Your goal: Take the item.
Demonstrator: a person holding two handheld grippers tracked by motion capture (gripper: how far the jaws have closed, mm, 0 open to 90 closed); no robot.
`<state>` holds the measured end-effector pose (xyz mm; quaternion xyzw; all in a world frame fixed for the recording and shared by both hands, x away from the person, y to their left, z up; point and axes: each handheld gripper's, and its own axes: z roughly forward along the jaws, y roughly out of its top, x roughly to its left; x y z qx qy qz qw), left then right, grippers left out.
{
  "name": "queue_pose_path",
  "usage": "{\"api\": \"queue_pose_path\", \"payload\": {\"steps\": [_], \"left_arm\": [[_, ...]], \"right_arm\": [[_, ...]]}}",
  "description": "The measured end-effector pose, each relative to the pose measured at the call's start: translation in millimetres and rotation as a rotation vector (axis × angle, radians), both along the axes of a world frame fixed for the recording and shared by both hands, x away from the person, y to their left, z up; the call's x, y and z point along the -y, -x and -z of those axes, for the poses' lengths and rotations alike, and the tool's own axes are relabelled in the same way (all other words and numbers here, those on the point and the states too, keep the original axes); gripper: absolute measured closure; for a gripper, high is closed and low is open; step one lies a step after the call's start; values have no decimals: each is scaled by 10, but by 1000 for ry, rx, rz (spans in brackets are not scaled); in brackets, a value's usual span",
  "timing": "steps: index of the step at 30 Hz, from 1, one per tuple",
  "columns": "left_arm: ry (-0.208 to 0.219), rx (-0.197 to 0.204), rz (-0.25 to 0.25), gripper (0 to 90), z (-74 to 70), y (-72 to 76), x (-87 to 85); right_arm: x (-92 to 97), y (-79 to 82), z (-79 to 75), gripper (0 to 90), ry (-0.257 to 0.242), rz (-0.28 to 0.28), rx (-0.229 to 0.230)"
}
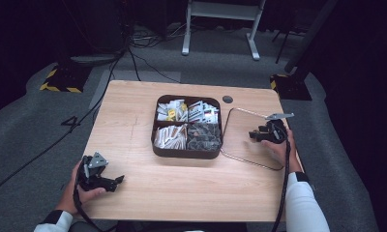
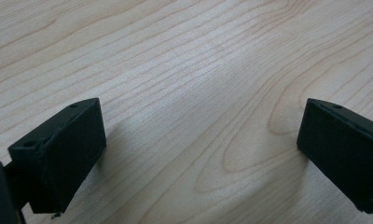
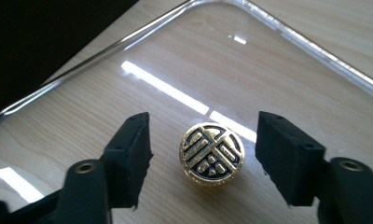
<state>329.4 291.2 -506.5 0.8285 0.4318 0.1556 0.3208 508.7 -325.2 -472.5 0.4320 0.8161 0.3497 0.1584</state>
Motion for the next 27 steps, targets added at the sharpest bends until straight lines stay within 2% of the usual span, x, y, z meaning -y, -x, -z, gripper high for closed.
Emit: {"api": "queue_pose_path", "payload": {"steps": [4,9,13,17,20,27], "left_arm": [[0,0,1,14,0,0,-1],[0,0,1,14,0,0,-1],[0,0,1,14,0,0,-1],[0,0,1,14,0,0,-1],[0,-3,2,14,-2,0,-2],[-1,-4,3,14,-2,-1,-2]], "right_arm": [[-52,39,-90,330,-8,-2,39],[-107,63,-135,323,-17,-18,53],[-178,90,-213,326,-45,-37,72],[-291,101,-300,326,-44,-66,95],[-444,97,-417,337,-54,-104,123],[-704,8,-519,354,-45,-147,132]]}}
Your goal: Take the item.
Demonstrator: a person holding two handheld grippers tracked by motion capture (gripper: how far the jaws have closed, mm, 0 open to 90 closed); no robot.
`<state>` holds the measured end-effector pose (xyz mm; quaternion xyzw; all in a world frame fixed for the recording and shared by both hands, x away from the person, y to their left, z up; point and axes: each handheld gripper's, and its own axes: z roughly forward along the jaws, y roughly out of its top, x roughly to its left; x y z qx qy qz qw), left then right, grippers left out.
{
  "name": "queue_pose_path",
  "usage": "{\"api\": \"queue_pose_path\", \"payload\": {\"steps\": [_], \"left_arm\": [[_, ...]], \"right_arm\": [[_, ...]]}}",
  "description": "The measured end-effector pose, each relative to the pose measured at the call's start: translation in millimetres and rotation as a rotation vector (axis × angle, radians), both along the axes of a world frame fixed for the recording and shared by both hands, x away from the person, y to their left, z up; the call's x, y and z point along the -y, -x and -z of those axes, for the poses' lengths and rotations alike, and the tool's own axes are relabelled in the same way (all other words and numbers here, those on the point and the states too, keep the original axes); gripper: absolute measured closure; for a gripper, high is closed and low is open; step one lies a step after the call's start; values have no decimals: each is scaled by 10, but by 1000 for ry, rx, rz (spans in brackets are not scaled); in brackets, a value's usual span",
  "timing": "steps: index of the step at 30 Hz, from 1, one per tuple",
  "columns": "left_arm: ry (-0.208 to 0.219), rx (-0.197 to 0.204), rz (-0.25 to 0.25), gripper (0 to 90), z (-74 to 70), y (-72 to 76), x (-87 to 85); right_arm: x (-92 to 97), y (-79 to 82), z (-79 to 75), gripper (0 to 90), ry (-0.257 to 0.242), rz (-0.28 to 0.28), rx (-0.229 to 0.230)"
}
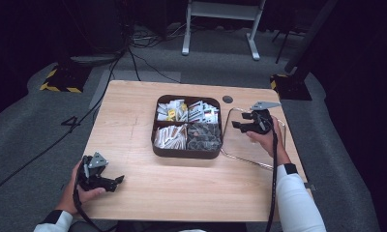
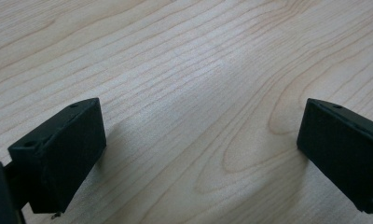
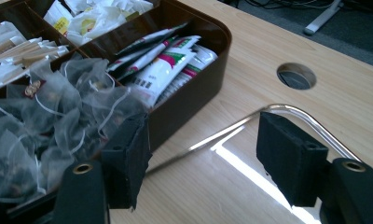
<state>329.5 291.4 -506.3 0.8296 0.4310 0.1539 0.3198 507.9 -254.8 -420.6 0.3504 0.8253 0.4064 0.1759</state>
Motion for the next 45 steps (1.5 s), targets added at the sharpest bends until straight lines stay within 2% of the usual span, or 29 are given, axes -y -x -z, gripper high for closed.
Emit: {"api": "queue_pose_path", "payload": {"steps": [3,4,5,6,9,11,13,17,20,21,23,28,34,35,39,45], "left_arm": [[0,0,0,14,0,0,0],[0,0,0,14,0,0,0],[0,1,1,14,0,0,0],[0,1,1,14,0,0,0],[1,0,1,15,0,1,0],[1,1,1,14,1,2,0],[2,3,0,15,3,2,1],[1,1,1,15,1,2,-1],[1,2,2,16,1,3,-2],[0,4,2,17,1,5,-3],[2,4,1,19,1,7,-3],[4,6,-1,22,2,13,-4],[4,7,-3,26,2,20,-5],[2,8,-3,27,2,22,-7],[5,8,-3,29,2,25,-6],[5,8,-3,29,2,26,-6]], "right_arm": [[-198,-90,-69,362,8,-23,5],[-198,-90,-69,362,8,-23,5],[-310,-138,-107,376,3,-34,10],[-310,-138,-107,376,3,-34,10],[-504,-218,-158,386,-5,-54,-2],[-555,-234,-168,391,-5,-54,6],[-717,-315,-187,396,-23,-69,-15],[-855,-379,-176,405,-30,-76,-37],[-1018,-442,-158,414,-5,-87,-47],[-1085,-468,-138,420,15,-95,-33],[-1142,-526,-102,421,10,-96,-69],[-1219,-620,-43,419,20,-84,-92],[-1306,-727,40,417,48,-59,-127],[-1342,-759,72,406,70,-42,-132],[-1423,-815,144,394,94,-29,-172],[-1511,-818,177,365,97,-44,-171]]}}
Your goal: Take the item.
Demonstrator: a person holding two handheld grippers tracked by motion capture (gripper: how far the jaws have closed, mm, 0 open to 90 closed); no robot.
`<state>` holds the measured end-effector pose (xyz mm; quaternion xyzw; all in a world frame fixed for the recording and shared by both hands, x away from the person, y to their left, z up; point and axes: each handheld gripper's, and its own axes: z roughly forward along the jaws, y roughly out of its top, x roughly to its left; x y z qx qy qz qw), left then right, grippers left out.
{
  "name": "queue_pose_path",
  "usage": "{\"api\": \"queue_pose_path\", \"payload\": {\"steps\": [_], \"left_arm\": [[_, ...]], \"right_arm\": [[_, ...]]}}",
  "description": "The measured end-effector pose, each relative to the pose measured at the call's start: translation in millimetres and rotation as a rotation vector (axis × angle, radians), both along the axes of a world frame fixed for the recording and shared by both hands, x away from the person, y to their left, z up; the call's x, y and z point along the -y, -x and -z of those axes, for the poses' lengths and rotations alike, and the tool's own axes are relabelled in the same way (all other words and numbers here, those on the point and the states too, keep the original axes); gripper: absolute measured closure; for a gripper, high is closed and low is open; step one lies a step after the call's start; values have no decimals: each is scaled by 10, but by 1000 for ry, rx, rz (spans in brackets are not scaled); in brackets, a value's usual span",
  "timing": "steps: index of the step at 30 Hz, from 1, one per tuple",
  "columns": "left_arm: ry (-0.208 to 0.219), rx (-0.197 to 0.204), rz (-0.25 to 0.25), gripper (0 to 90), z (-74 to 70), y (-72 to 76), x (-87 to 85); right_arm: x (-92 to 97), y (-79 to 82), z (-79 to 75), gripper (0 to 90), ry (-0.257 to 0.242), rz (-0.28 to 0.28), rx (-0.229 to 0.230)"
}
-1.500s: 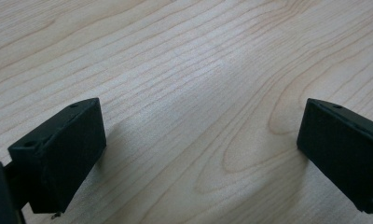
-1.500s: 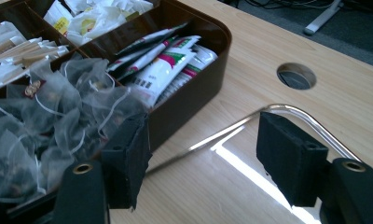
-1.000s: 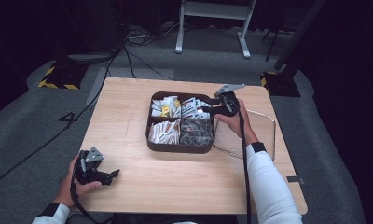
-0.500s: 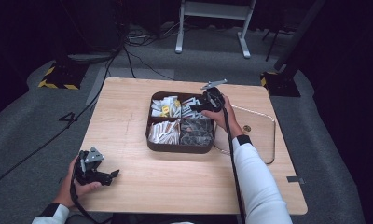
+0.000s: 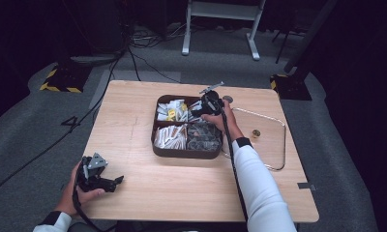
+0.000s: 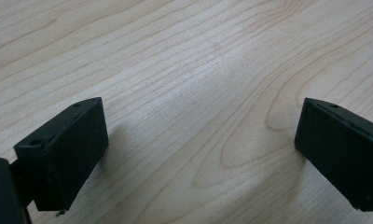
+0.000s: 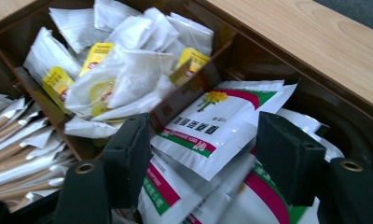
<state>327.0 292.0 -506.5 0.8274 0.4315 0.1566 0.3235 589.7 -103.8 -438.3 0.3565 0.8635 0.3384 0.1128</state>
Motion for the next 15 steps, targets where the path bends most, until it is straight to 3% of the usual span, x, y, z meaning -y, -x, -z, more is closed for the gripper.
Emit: {"api": "queue_pose_path", "payload": {"steps": [5,6,8,9,10,11,12,15], "left_arm": [[-1,0,1,31,-1,3,-1],[-1,0,1,31,-1,3,-1],[-1,0,1,31,-1,3,-1],[-1,0,1,31,-1,3,-1],[-1,0,1,31,-1,3,-1],[-1,0,1,31,-1,3,-1],[-1,0,1,31,-1,3,-1],[-1,0,1,31,-1,3,-1]], "right_arm": [[-59,32,-59,401,-12,-19,52],[-89,45,-69,471,-4,-26,74],[-109,53,-70,587,-4,-36,74],[-109,53,-70,587,-4,-36,74],[-143,55,-50,667,21,-59,69],[-143,55,-50,667,21,-59,69],[-173,60,-25,740,41,-80,64],[-183,66,-5,818,36,-88,64]]}}
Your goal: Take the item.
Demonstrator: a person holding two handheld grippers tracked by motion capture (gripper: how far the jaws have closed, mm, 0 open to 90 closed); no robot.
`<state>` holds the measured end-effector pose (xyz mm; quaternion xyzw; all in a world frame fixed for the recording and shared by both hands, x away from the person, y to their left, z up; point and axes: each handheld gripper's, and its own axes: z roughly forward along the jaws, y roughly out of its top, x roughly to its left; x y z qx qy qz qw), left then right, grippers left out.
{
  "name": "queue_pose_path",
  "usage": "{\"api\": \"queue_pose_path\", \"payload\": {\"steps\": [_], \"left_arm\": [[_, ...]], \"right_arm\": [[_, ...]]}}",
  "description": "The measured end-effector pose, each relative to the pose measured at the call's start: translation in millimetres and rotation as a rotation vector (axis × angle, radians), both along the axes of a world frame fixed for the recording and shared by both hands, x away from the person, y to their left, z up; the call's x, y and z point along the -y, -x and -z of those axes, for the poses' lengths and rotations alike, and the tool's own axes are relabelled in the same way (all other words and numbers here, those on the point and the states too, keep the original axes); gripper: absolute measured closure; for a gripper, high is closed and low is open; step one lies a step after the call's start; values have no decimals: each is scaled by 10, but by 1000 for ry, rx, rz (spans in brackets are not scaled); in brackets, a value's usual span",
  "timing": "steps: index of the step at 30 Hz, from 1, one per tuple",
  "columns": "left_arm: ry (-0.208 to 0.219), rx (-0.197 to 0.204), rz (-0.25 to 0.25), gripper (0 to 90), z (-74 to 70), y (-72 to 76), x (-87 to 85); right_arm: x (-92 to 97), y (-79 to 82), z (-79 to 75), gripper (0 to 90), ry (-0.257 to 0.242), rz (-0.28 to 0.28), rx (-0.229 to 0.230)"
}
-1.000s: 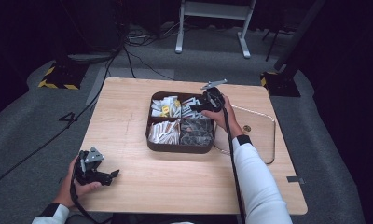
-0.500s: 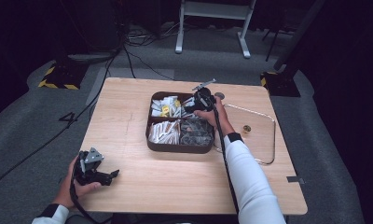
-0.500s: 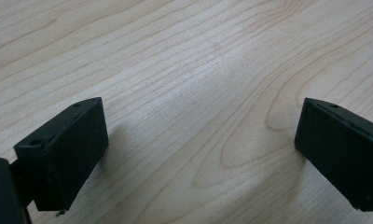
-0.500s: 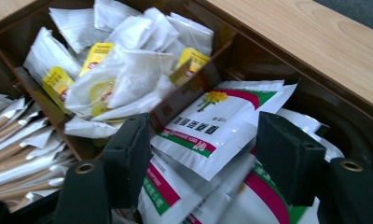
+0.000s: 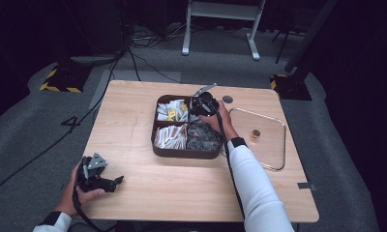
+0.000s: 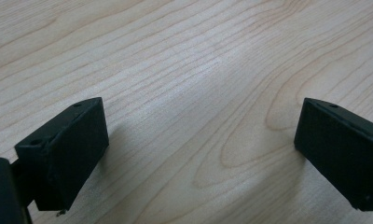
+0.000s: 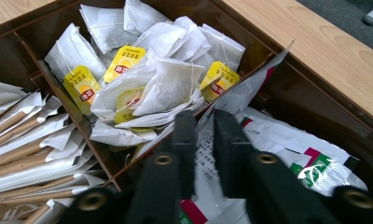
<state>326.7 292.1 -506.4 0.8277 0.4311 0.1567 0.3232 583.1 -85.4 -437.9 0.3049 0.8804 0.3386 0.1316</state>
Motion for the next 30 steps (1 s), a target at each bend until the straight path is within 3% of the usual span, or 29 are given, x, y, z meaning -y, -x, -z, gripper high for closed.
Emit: {"api": "queue_pose_path", "payload": {"steps": [2,4,5,10,15,16,18,22,30], "left_arm": [[0,0,0,31,0,0,0],[-1,0,0,31,0,0,-1],[0,0,0,31,0,0,0],[0,0,0,31,0,0,0],[0,0,0,31,0,0,0],[0,0,0,31,0,0,0],[0,0,0,31,0,0,0],[-1,0,1,31,0,0,-1],[0,0,0,31,0,0,0]], "right_arm": [[0,10,13,854,-4,4,8],[4,8,19,777,-6,17,6],[1,6,19,679,0,29,12],[7,-10,-1,584,-34,55,9],[18,-61,14,635,-34,97,6],[20,-84,34,695,-14,111,13],[25,-91,47,789,-20,107,6],[29,-80,31,897,-25,99,7],[80,-15,-53,900,-51,69,9]]}}
